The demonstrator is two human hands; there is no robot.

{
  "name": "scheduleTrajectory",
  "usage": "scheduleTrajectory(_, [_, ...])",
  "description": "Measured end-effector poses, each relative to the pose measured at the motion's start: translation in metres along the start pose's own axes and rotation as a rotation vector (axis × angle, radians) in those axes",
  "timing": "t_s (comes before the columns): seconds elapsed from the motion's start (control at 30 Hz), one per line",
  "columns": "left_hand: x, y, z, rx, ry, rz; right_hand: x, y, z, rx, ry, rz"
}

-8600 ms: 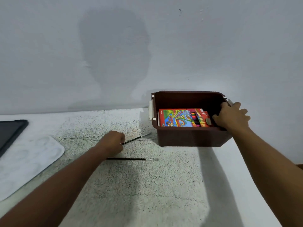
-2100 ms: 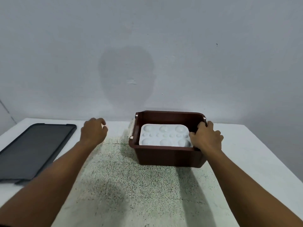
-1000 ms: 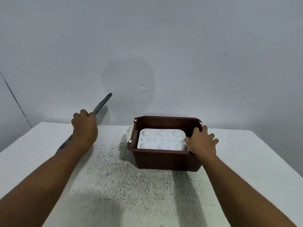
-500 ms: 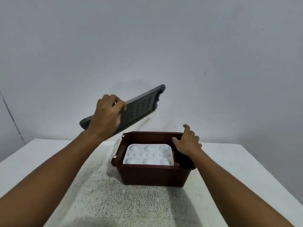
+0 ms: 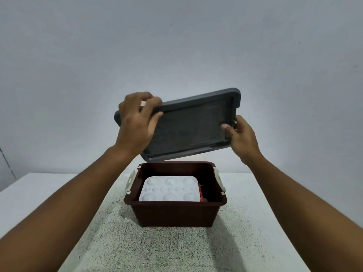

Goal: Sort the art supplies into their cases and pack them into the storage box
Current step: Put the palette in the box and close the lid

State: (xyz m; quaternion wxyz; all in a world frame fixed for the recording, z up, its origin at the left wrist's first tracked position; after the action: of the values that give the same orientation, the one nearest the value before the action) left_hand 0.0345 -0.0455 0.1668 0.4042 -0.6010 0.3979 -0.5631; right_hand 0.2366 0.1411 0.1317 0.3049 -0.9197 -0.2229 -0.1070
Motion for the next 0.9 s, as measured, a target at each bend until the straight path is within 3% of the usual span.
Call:
scheduleTrajectory(0.2, [-0.007, 0.029, -0.017, 0.62, 0.119, 0.091, 0.006, -0.001, -0.01, 0.017, 0.024, 0.089])
scheduleTrajectory(0.33, [-0.018, 0.045, -0.024, 0.954, 0.597, -0.115, 0.007, -0.007, -0.009, -0.051, -0.112, 0.055])
scheduleTrajectory(0.4, [-0.02, 0.047, -0.029, 0.972, 0.694, -0.177, 0.003, -0.009, -0.01, -0.077, -0.215, -0.008])
scheduleTrajectory(0.57, [-0.016, 0.06, -0.053, 1.081, 0.769, -0.001, -0.004, 0.001, 0.005, -0.184, -0.342, -0.204])
scheduleTrajectory(0.7, [-0.02, 0.081, -0.065, 1.149, 0.714, -0.021, -0.015, 0.027, 0.049, -0.408, -0.019, -0.614])
scheduleTrajectory(0.83, [-0.023, 0.093, -0.068, 1.118, 0.626, -0.074, -0.031, 0.035, 0.072, -0.359, 0.251, -0.705])
scheduleTrajectory(0.9, [-0.024, 0.092, -0.069, 1.124, 0.616, -0.071, -0.036, 0.033, 0.083, -0.32, 0.512, -0.744])
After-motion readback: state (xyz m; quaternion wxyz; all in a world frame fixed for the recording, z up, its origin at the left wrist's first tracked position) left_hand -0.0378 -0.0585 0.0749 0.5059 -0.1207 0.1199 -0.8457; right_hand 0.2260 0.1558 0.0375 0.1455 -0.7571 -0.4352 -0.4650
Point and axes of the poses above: each hand's wrist, its own y-axis away from the middle knuckle, its own x-axis out of the back of the hand, z = x × y, the point moved 2 cm from there along -y, towards the middle knuckle, and after that the axes turned 8 degrees about -z, right-handed, at the moved point
